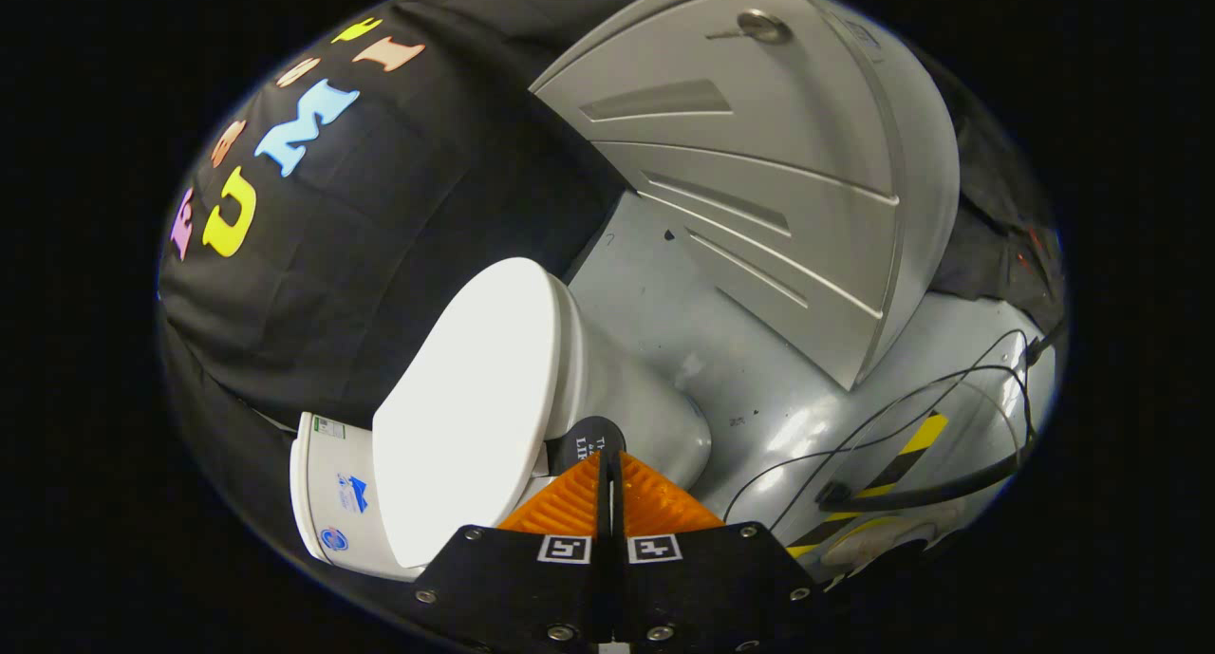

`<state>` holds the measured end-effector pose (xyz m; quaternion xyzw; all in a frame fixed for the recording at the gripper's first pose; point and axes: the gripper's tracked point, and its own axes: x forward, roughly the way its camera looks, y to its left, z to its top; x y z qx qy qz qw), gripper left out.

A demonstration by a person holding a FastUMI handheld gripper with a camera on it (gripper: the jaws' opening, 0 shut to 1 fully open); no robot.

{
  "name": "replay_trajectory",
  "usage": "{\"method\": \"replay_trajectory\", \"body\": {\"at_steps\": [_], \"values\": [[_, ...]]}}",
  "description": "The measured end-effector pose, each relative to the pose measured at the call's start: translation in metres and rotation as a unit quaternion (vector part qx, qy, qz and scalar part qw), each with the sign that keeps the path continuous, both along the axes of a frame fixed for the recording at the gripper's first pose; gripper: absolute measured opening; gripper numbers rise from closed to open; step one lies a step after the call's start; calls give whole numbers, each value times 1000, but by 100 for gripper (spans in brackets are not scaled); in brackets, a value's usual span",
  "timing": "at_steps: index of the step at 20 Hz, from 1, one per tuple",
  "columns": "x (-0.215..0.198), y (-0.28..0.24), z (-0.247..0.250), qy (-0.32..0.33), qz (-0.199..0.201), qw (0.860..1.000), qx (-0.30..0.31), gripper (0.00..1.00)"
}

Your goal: Open the toilet lid.

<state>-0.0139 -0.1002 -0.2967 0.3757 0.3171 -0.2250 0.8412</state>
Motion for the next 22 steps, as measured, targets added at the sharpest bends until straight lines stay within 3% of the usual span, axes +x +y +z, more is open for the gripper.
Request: {"method": "replay_trajectory", "body": {"at_steps": [3, 7, 9, 10, 12, 13, 15, 22], "values": [[21, 26, 18, -52, 43, 997, 24, 0], [12, 16, 8, -33, 37, 999, -6, 0], [5, 14, 2, -22, 21, 999, 14, 2], [8, 16, 4, -29, 20, 999, 22, 9], [9, 18, 10, -40, 31, 999, 16, 33], [8, 18, 7, -36, 35, 999, 10, 51], [0, 12, -1, -18, 28, 999, 11, 72], [24, -6, -7, -32, 2, 999, 26, 72]]}}
